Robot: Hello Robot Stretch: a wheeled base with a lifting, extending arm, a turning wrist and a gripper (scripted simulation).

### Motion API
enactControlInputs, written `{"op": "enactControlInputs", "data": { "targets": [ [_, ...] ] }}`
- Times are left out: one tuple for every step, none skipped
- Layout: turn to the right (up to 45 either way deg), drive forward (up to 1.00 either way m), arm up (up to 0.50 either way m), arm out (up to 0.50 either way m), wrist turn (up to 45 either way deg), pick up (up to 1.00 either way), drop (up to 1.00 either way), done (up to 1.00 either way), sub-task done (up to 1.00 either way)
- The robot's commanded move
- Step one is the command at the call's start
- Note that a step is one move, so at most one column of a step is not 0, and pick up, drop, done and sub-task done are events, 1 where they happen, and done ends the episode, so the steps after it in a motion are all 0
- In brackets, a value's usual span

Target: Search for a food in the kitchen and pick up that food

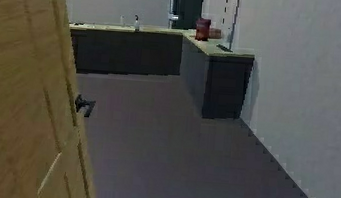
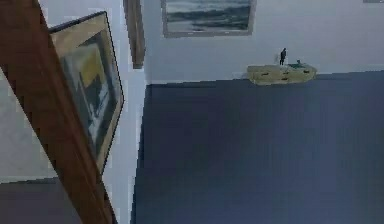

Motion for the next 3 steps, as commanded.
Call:
{"op": "enactControlInputs", "data": {
  "targets": [
    [0.0, 1.0, 0.0, 0.0, 0.0, 0.0, 0.0, 0.0, 0.0],
    [0.0, 1.0, 0.0, 0.0, 0.0, 0.0, 0.0, 0.0, 0.0],
    [0.0, 1.0, 0.0, 0.0, 0.0, 0.0, 0.0, 0.0, 0.0]
  ]
}}
